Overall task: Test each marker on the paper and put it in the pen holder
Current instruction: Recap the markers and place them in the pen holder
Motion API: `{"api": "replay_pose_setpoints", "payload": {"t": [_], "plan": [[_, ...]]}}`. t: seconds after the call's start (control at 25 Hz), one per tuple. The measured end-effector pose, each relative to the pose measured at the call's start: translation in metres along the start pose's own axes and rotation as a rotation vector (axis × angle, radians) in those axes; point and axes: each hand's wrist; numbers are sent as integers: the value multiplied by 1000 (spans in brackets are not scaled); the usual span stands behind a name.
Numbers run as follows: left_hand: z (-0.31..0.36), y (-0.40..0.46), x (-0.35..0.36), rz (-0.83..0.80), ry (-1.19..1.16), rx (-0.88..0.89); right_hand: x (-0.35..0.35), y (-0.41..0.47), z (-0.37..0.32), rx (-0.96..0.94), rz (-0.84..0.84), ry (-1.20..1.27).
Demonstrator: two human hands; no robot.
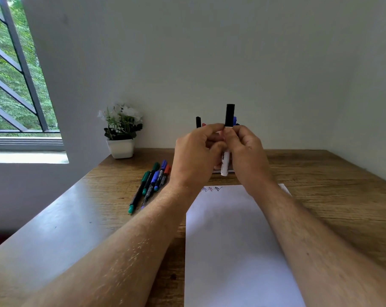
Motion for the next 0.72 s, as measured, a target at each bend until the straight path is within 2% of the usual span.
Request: {"api": "replay_pose_setpoints", "payload": {"t": [0.16,0.28,0.44,0.72], "plan": [[0,1,2,-13,-88,-11,-1,3,7,-7,65,-77],[-3,9,-4,33,-273,-107,-4,5,9,-37,94,-176],[-8,14,-10,92,-437,-278,-3,1,8,-118,40,-330],[-15,14,-9,63,-534,-495,-2,1,13,-216,-4,-564]]}}
Point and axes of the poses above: each hand's wrist, its own y-axis towards the middle knuckle, its own x-axis out of the palm, z = x × y, and after that the axes turned 3 degrees about -y, right-handed
